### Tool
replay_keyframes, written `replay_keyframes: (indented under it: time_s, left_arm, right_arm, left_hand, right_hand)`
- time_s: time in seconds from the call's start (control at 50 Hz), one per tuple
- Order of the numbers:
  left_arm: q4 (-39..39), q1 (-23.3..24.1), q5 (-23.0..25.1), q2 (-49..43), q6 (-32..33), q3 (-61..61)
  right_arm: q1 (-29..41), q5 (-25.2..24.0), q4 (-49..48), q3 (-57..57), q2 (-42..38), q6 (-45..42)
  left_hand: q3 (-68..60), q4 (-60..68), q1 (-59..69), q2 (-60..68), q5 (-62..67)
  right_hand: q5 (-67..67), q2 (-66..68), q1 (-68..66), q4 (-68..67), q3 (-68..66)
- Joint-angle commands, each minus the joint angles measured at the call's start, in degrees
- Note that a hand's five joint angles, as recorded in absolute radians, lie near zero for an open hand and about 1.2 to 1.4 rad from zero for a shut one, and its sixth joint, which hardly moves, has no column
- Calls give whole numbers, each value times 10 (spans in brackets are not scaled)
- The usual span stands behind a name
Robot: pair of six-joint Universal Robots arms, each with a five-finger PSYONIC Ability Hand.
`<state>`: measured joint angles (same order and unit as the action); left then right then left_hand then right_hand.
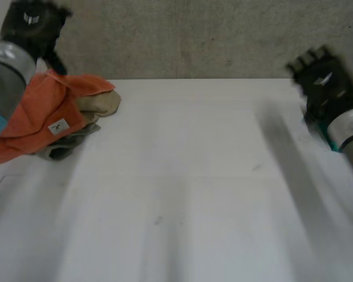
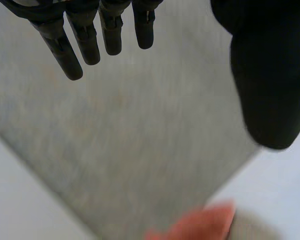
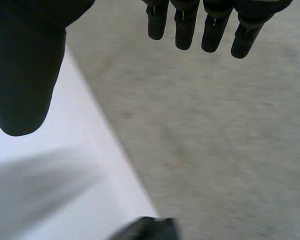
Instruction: Fold the laundry.
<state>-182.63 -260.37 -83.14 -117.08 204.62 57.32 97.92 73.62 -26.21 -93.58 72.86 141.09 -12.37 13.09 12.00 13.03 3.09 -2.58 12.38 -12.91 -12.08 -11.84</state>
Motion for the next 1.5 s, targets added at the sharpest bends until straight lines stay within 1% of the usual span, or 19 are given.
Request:
replay_keyframes:
  time_s: [0.02, 0.16, 0.28, 0.3, 0.34, 0.36, 0.44, 0.52, 0.68, 0.76, 0.84, 0.96, 1.12, 1.22, 1.28, 1.3, 1.34, 1.44, 1.5]
  left_arm:
    - [-61, -90, 25, -159, 87, -63]
    - [-92, -133, 90, -295, 86, -172]
    - [-91, -145, 92, -381, 87, -258]
    - [-89, -144, 93, -387, 87, -269]
    - [-90, -138, 90, -386, 86, -269]
    - [-91, -134, 90, -384, 86, -267]
    - [-97, -96, 65, -322, 72, -245]
    - [-119, -53, 18, -194, 13, -186]
    - [-178, 59, 11, 47, -221, -59]
    - [-178, 95, 11, 89, -299, -35]
    - [-165, 142, 10, 90, -333, -20]
    - [-132, 166, 8, 56, -325, 38]
    - [-60, 196, -2, -69, -235, 93]
    - [-20, 179, -41, -101, -205, 111]
    - [-19, 153, -65, -100, -201, 110]
    - [-18, 139, -77, -97, -199, 111]
    - [-18, 131, -84, -90, -196, 112]
    - [-14, 139, -89, -26, -189, 125]
    - [-15, 158, -88, 25, -188, 157]
  right_arm:
    - [30, 3, 4, -75, -7, -61]
    - [32, 2, 4, -93, -20, -57]
    - [28, 3, 4, -95, -27, -57]
    - [27, 3, 4, -95, -26, -60]
    - [27, 3, 4, -95, -26, -62]
    - [26, 3, 4, -94, -26, -62]
    - [25, 3, 4, -93, -26, -57]
    - [25, 3, 3, -93, -26, -56]
    - [24, 9, 3, -93, -18, -56]
    - [24, 9, 4, -95, -17, -56]
    - [23, 10, 5, -100, -15, -56]
    - [22, 9, 5, -100, -6, -55]
    - [-5, 11, 5, -91, 6, -15]
    - [-13, 10, 26, -80, 10, 48]
    - [-12, 10, 59, -70, 11, 62]
    - [-12, 8, 88, -62, 11, 69]
    - [-11, 7, 123, -53, 10, 70]
    - [7, 12, 216, -28, 11, 92]
    - [24, 11, 256, -18, 10, 138]
  left_hand:
    - [-42, 35, 46, 36, 35]
    - [-68, 60, 71, 61, 60]
    - [-185, 178, 189, 178, 178]
    - [-360, 353, 364, 354, 353]
    - [-614, 607, 618, 608, 607]
    - [-676, 668, 679, 669, 669]
    - [-676, 669, 680, 670, 669]
    - [-676, 669, 680, 670, 669]
    - [-676, 669, 680, 670, 669]
    - [-676, 669, 680, 670, 669]
    - [-676, 669, 680, 670, 669]
    - [-676, 669, 680, 670, 669]
    - [-676, 669, 680, 670, 669]
    - [-676, 669, 680, 670, 669]
    - [-465, 458, 469, 459, 458]
    - [-288, 281, 292, 281, 281]
    - [-184, 177, 188, 177, 177]
    - [-167, 160, 171, 160, 160]
    - [-167, 160, 171, 160, 160]
  right_hand:
    - [26, -24, 29, 21, 18]
    - [26, -24, 29, 21, 18]
    - [26, -24, 29, 21, 18]
    - [26, -24, 29, 21, 18]
    - [26, -24, 29, 21, 18]
    - [26, -24, 29, 21, 18]
    - [26, -24, 29, 21, 18]
    - [26, -24, 29, 21, 18]
    - [26, -24, 29, 21, 18]
    - [26, -24, 29, 21, 18]
    - [26, -24, 29, 21, 18]
    - [26, -24, 29, 21, 18]
    - [26, -24, 29, 21, 18]
    - [26, -24, 29, 21, 18]
    - [26, -24, 29, 21, 18]
    - [26, -24, 29, 21, 18]
    - [26, -24, 29, 21, 18]
    - [26, -24, 29, 21, 18]
    - [26, -24, 29, 21, 18]
